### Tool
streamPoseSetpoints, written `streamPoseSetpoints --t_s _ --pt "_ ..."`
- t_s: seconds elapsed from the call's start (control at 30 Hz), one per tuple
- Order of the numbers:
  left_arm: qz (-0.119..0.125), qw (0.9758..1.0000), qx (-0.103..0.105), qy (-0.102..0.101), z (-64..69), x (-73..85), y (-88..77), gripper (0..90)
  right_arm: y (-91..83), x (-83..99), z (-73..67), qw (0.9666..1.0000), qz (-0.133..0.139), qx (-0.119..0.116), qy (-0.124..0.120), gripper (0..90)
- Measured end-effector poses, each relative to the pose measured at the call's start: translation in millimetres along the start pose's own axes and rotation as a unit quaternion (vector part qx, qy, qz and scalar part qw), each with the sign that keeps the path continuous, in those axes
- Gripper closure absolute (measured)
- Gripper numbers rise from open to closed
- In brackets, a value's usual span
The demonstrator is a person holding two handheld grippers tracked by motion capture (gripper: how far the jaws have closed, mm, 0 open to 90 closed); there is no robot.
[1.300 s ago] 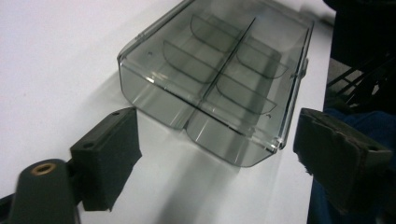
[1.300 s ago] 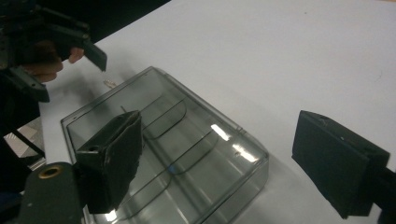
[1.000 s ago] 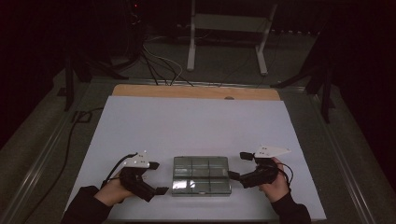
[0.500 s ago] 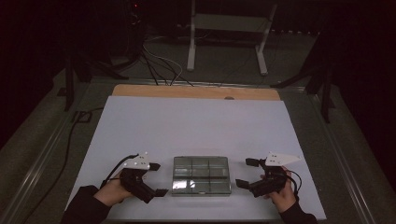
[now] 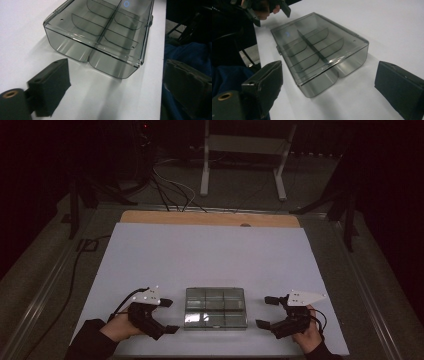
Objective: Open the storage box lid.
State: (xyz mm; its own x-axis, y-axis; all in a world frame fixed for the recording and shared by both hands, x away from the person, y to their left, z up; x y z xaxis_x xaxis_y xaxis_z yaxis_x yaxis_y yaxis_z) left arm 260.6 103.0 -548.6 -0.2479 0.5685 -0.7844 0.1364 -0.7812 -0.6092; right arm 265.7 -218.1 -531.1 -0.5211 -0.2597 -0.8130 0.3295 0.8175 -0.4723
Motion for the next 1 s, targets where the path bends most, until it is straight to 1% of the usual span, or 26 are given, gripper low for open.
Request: streamPoseSetpoints --t_s 0.03,0.07,0.1,0.13,0.17,0.2,0.23,0.27,0.3,0.33,0.37,0.43,0.47,0.5,0.53,0.57,0.6,0.63,0.67,0.73,0.77,0.83,0.87,1.0 --pt "0.001 1.0 -0.003 0.001 0.1 -0.1 -0.7 14.2 0.3 0.8 -0.1 1.0 -0.002 0.0 0.0 8.1" --pt "-0.001 1.0 0.0 0.005 0.8 0.4 -1.0 18.1 0.5 1.9 -0.7 1.0 -0.005 -0.002 0.0 8.3" --pt "-0.004 1.0 0.0 0.009 1.7 1.1 -0.7 18.0 0.7 2.8 -1.0 1.0 -0.006 -0.005 -0.001 10.2" --pt "-0.005 0.9998 -0.001 0.017 2.5 1.8 -0.5 19.8 0.4 3.2 -1.2 1.0 -0.003 0.002 -0.005 13.3" --pt "-0.005 0.9998 -0.001 0.017 2.5 1.8 -0.5 23.6 0.5 3.4 -0.9 0.9998 0.0 0.012 -0.014 14.9" --pt "-0.008 0.9998 -0.002 0.02 2.8 3.1 0.4 23.8 0.7 3.8 -1.0 0.9997 -0.003 0.014 -0.019 14.9" --pt "-0.007 0.9998 0.0 0.02 3.1 3.3 0.7 25.3 1.0 3.7 -1.8 0.9999 -0.005 0.009 -0.013 15.0" --pt "-0.008 0.9998 0.0 0.02 2.8 3.6 0.8 29.4 1.5 3.4 -1.7 0.9999 -0.004 0.011 -0.012 15.7" --pt "-0.009 0.9998 -0.001 0.02 2.4 4.0 1.3 32.2 2.5 4.0 -0.9 0.9997 -0.007 0.018 -0.017 16.3" --pt "-0.009 0.9998 -0.001 0.02 2.4 4.0 1.3 33.3 3.7 5.9 -0.6 0.9995 -0.016 0.02 -0.02 17.1" --pt "-0.013 0.9996 -0.009 0.024 1.5 4.8 2.0 35.5 4.9 7.8 0.0 0.9993 -0.022 0.021 -0.022 20.1" --pt "-0.015 0.9992 -0.015 0.035 0.7 5.8 2.5 42.1 7.4 11.8 1.1 0.999 -0.036 0.02 -0.02 26.9" --pt "-0.016 0.9989 -0.017 0.04 -0.1 6.5 2.7 45.7 8.5 13.3 2.1 0.9986 -0.042 0.023 -0.021 30.4" --pt "-0.018 0.999 -0.014 0.038 -0.3 7.3 3.2 50.3 8.9 15.1 2.4 0.9981 -0.051 0.022 -0.028 36.7" --pt "-0.018 0.999 -0.014 0.038 -0.3 7.3 3.2 52.1 9.2 16.7 2.7 0.9973 -0.058 0.025 -0.037 39.6" --pt "-0.022 0.9988 -0.013 0.041 -0.8 9.1 4.8 54.1 9.5 18.2 3.0 0.9968 -0.066 0.026 -0.038 44.5" --pt "-0.022 0.9988 -0.013 0.041 -0.8 9.1 4.8 57.3 10.2 19.5 2.6 0.9967 -0.072 0.02 -0.034 47.2" --pt "-0.028 0.9987 -0.011 0.042 -1.1 10.6 6.7 58.8 11.4 21.4 2.7 0.9961 -0.079 0.018 -0.033 50.2" --pt "-0.029 0.9987 -0.008 0.04 -1.0 11.1 7.7 62.1 12.9 23.7 3.4 0.9952 -0.089 0.022 -0.034 54.9" --pt "-0.032 0.9985 -0.008 0.043 -0.8 12.1 9.5 67.6 16.0 27.6 3.1 0.9938 -0.105 0.015 -0.035 62.0" --pt "-0.034 0.9986 -0.006 0.04 -0.5 12.5 10.6 71.8 17.8 29.0 3.3 0.9932 -0.11 0.014 -0.036 65.5" --pt "-0.037 0.9984 -0.006 0.043 -0.4 13.0 11.4 78.2 20.9 32.3 2.5 0.9916 -0.123 0.01 -0.038 71.3" --pt "-0.042 0.9982 0.001 0.042 0.9 14.4 13.3 80.3 22.6 33.9 1.9 0.9909 -0.128 0.008 -0.04 74.2" --pt "-0.058 0.9972 0.006 0.047 2.4 19.0 17.5 87.6 27.1 39.5 -1.7 0.9873 -0.151 -0.002 -0.047 86.2"
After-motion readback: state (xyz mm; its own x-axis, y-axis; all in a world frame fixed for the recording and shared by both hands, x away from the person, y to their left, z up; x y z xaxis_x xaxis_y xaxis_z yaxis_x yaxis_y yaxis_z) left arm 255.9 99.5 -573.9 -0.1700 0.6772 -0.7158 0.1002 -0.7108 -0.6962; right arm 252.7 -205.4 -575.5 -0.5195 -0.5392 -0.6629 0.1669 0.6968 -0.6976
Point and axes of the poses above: each handheld gripper's, and its own axes: y roughly forward along the jaws, x roughly out of its underside, z roughly to its right, the point moved 8 cm from there along y, roughly forward along the jaws, and after that the axes turned 8 degrees about y, right-handed, at the moved point
